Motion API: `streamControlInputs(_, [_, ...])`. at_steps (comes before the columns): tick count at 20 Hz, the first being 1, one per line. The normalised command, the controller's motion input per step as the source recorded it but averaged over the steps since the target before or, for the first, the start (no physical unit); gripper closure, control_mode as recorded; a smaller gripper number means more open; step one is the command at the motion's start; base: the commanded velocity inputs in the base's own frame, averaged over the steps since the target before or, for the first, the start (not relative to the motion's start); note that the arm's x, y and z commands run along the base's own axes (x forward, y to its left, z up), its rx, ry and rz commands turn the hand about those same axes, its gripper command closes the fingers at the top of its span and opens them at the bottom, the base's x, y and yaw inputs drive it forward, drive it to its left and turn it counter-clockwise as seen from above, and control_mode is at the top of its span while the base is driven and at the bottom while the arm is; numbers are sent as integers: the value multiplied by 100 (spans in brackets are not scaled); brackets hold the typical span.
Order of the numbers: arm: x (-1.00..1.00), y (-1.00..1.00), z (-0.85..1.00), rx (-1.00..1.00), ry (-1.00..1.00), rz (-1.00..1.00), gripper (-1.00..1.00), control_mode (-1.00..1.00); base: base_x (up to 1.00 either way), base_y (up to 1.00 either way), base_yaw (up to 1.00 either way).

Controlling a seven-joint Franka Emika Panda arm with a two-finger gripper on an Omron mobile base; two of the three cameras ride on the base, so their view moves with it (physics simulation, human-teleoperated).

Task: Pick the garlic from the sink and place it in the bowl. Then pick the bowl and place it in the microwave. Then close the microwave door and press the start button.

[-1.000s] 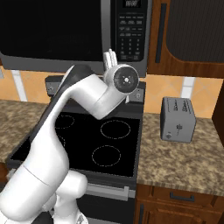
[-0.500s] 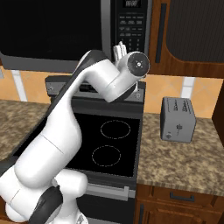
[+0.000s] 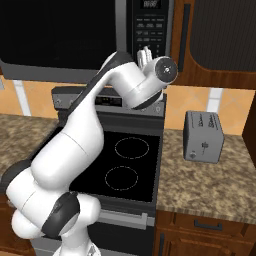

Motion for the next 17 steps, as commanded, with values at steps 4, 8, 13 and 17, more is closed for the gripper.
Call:
streamControlInputs(4, [41,-20,-13,3,0,0,-100,-100,0,0,0])
streamControlInputs(8, [45,-12,-13,2,0,0,-100,-100,0,0,0])
streamControlInputs(13, [-2,-1,-26,1,-3,0,-100,-100,0,0,0])
streamControlInputs(17, [-32,32,-19,0,-1,0,-100,-100,0,0,0])
